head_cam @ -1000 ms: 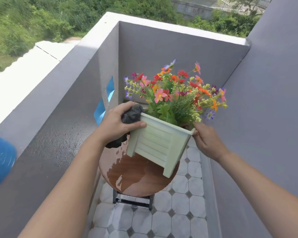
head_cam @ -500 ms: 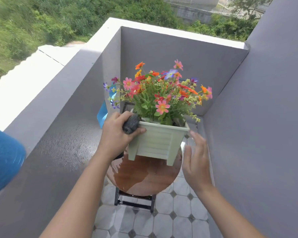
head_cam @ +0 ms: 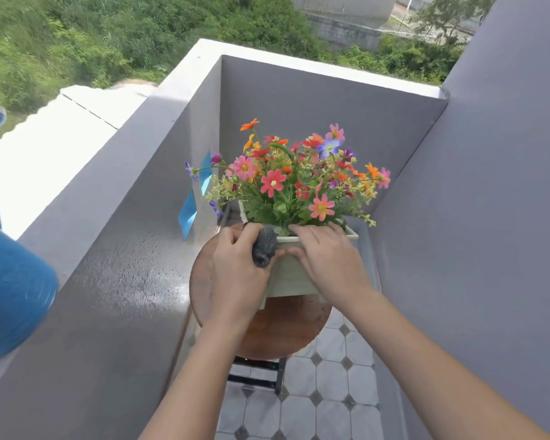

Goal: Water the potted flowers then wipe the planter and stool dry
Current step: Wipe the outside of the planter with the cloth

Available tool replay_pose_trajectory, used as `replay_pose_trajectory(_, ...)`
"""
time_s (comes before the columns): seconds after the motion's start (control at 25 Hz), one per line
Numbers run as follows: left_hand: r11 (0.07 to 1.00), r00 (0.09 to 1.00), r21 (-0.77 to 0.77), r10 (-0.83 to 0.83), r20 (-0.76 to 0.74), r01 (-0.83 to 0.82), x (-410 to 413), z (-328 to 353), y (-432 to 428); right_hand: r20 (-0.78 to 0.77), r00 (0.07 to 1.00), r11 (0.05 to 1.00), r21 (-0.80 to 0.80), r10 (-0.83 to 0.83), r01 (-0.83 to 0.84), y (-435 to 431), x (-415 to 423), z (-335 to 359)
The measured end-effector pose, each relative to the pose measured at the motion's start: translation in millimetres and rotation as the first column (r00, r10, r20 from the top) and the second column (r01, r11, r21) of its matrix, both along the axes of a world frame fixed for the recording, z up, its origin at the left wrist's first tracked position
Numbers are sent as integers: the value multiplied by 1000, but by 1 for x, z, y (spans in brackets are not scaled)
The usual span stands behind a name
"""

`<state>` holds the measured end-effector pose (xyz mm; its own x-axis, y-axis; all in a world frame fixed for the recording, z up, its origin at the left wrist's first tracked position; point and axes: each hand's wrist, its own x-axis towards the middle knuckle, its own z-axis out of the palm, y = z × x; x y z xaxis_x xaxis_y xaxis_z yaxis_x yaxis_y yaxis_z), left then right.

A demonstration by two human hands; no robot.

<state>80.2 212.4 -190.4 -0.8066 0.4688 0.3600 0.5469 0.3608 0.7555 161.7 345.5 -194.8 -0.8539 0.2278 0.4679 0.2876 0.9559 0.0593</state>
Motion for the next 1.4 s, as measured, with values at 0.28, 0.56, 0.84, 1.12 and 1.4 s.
replay_pose_trajectory(0.28,997,994,78,-28,110,19,18,-2,-8,-191,978,981,-157,86,-117,6,-5,-2)
replay_pose_trajectory(0.56,984,936,161,11,352,-72,-24,-12,2,-287,953,989,-84,93,-122,11,-13,0)
replay_pose_trajectory(0.84,974,913,199,18,407,-108,12,-10,4,-236,958,973,-126,160,-194,27,-19,-3)
replay_pose_trajectory(1.12,968,818,172,54,572,-184,-35,-19,24,-310,937,948,-217,161,-234,21,3,2)
replay_pose_trajectory(1.4,969,874,214,2,486,-121,4,3,11,-337,939,957,-242,71,-159,26,-4,1)
